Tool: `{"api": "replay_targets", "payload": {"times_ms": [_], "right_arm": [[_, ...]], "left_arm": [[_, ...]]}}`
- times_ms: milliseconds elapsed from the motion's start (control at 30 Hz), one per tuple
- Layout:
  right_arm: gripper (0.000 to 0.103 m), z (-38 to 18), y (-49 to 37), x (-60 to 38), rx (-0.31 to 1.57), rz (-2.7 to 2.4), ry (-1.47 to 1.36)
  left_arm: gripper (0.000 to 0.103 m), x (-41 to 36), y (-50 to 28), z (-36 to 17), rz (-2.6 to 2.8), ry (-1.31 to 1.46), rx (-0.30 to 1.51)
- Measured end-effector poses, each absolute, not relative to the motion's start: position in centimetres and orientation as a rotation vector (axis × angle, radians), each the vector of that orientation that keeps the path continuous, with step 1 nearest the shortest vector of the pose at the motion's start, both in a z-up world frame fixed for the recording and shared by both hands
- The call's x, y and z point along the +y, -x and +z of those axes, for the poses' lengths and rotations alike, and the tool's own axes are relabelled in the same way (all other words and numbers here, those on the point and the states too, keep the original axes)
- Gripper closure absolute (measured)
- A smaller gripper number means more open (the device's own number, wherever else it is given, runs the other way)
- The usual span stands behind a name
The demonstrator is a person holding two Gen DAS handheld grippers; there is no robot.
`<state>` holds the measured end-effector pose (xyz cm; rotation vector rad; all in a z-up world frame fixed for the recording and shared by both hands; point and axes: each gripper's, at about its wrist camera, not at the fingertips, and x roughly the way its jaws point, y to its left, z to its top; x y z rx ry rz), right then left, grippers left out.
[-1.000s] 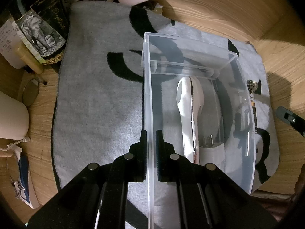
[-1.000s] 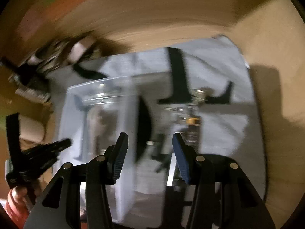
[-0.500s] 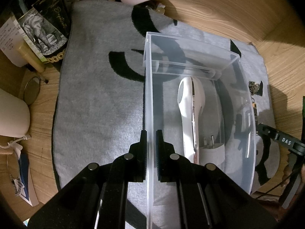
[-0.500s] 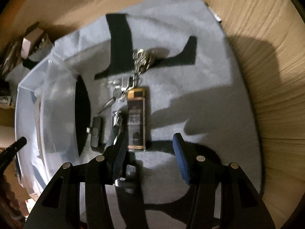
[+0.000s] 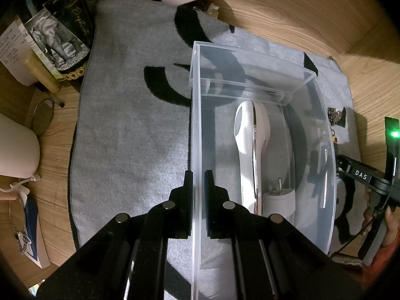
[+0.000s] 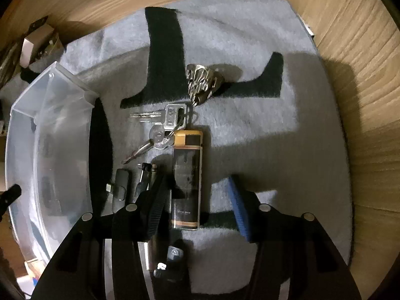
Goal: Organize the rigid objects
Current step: 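Grasp the black-and-gold bottle with the right gripper, then place the black-and-gold bottle into the box beside the trimmer, release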
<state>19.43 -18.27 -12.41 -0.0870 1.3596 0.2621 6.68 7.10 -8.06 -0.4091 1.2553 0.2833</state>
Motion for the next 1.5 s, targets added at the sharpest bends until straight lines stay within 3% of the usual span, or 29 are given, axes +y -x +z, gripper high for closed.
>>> {"api": "replay_targets", "payload": {"times_ms": [133, 633, 1033, 1500], "right_arm": [[0.082, -12.2, -19.7, -18.4, 1.348, 0.243, 0.073], [0.082, -7.0, -17.1, -21.1, 1.251, 0.249, -0.025], [0.082, -0.9, -15.5, -16.3, 1.122, 0.399, -0.019], [0.082, -2.7, -14.4, -9.1, 1.162, 0.563, 0.066]], "left_arm": [[0.097, 7.1, -6.7, -8.1, 0.281, 0.405, 1.256], [0.097, 7.1, -6.5, -8.0, 0.257, 0.391, 1.249], [0.097, 7.1, -6.4, -7.9, 0.239, 0.386, 1.243], [0.097, 7.1, -6.4, -7.9, 0.234, 0.386, 1.242]]}}
